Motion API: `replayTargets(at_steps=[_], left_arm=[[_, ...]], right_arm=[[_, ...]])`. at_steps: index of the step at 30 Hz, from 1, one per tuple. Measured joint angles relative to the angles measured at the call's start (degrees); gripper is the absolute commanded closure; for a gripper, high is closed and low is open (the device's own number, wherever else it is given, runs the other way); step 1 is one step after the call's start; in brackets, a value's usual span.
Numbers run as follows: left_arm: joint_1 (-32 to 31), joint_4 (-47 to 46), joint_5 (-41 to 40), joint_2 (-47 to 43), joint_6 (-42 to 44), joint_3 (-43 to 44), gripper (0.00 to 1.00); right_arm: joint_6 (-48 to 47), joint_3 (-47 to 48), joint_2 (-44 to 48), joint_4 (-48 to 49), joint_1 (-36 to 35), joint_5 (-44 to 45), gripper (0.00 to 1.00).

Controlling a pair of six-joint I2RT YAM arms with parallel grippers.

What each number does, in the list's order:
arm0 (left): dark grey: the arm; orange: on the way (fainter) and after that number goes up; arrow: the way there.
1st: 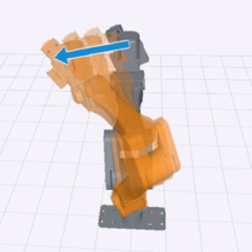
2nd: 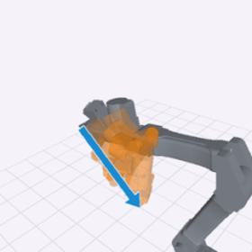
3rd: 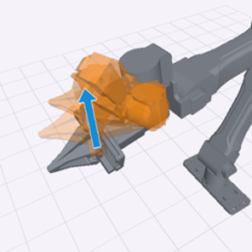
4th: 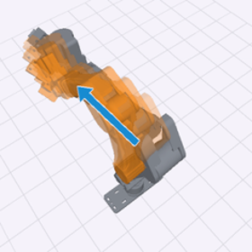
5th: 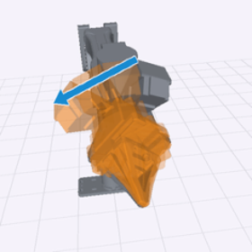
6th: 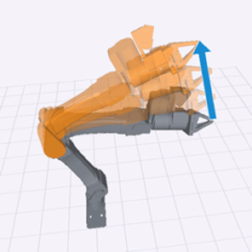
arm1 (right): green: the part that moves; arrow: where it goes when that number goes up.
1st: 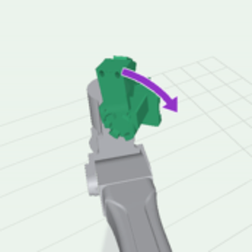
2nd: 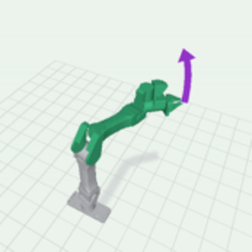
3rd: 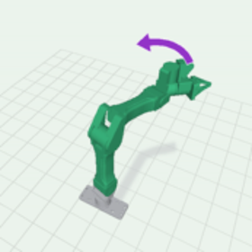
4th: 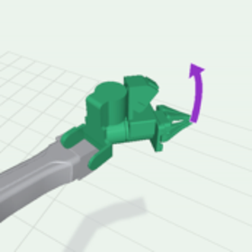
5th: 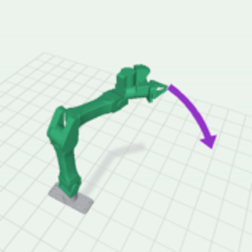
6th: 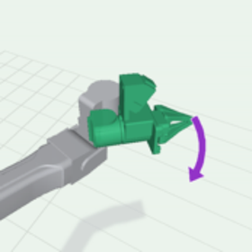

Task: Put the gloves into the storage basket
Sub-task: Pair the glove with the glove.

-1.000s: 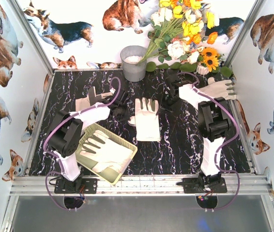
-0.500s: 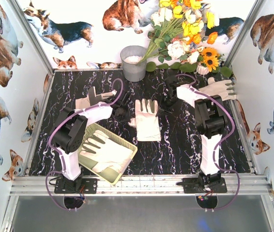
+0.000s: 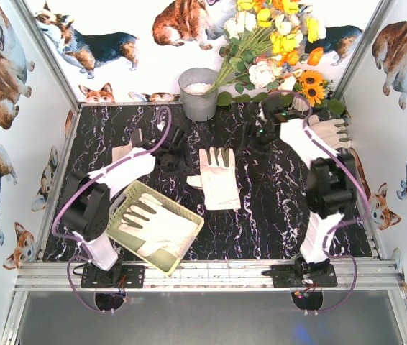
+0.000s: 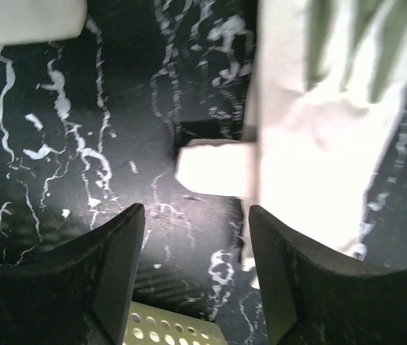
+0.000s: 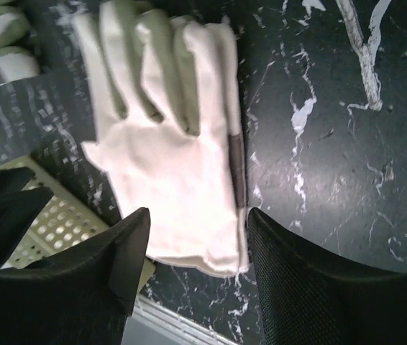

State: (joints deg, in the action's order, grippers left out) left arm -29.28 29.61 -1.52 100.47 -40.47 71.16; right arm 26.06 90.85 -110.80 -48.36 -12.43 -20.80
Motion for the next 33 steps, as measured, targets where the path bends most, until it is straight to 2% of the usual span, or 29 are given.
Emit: replayTargets(at_steps=[5,12,16,21,33], left_arm=[[0.00,-1.27,6.80,-1.79,2.23,3.65,0.52],[0.00,-4.61,17.00,5.49,3.10,5.16,0.63],[0.00,-4.55,18.75,9.49,3.06,5.46,0.65],[0.00,-5.57,20.09,11.47,2.67,5.44,0.74],[0.00,-9.07,22.10,12.83,1.90,5.33,0.79]], right_arm=[[-1.20,-4.15,7.76,1.01,1.46,-3.87,0.39],[-0.44,-11.15,6.27,4.70,1.57,-9.51,0.37],[-0.11,-13.14,3.80,7.26,1.81,-11.85,0.37],[-0.24,-14.82,1.90,10.08,3.08,-14.91,0.37],[-0.44,-14.53,-5.97,13.84,3.91,-20.70,0.38]])
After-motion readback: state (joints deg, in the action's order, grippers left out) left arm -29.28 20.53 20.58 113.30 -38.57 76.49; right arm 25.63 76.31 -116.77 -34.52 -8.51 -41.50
